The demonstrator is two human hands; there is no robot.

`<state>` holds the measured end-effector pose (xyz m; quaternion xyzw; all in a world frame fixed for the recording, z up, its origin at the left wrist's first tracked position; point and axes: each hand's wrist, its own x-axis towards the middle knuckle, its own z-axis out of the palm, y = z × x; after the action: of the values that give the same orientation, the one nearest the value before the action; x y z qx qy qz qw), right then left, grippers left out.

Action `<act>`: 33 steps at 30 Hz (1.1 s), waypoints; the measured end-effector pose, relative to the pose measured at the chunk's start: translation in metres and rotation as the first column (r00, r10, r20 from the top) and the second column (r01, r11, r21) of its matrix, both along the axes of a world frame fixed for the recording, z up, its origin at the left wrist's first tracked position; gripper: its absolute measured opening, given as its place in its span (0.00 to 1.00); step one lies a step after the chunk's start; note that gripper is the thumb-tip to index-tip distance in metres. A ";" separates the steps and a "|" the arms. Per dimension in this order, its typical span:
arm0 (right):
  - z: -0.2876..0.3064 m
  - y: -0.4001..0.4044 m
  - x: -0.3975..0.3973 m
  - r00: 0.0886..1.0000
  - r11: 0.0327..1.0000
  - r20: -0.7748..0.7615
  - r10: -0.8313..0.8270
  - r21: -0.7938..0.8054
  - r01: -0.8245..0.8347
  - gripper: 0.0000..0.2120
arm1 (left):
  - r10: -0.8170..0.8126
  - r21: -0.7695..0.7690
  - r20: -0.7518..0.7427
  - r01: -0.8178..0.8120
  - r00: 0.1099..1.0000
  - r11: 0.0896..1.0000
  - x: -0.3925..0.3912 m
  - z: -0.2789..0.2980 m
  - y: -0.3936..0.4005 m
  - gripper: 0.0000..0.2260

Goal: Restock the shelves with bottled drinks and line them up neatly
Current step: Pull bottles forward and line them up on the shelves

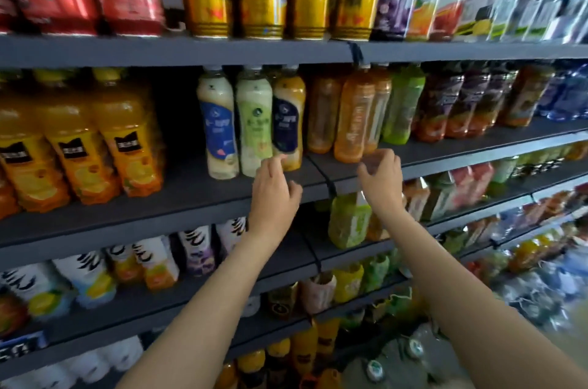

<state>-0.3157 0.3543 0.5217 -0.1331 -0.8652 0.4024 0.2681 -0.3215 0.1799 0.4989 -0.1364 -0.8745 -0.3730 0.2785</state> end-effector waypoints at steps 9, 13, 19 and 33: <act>-0.020 0.098 -0.098 0.942 0.945 0.077 0.327 -0.002 -0.328 0.30 | 0.315 -0.001 0.182 -0.320 0.931 0.947 -0.070 0.007 0.127 0.20; -0.022 0.078 -0.115 0.946 0.946 0.016 0.325 0.021 -0.325 0.34 | 0.377 -0.036 0.164 -0.377 0.912 0.926 -0.078 0.012 0.137 0.20; -0.026 0.066 -0.120 0.986 0.986 0.001 0.167 0.024 -0.167 0.32 | 0.428 -0.007 0.170 -0.433 0.888 0.901 -0.080 0.009 0.143 0.21; -0.031 0.077 -0.122 0.977 0.975 -0.092 0.192 -0.097 -0.200 0.30 | 0.282 0.263 0.378 -0.395 0.882 0.880 -0.153 0.024 0.154 0.32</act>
<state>-0.4376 0.4314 0.4909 -0.0445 -0.8398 0.4772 0.2548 -0.4749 0.3342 0.5225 0.1338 -0.8429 -0.4772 0.2094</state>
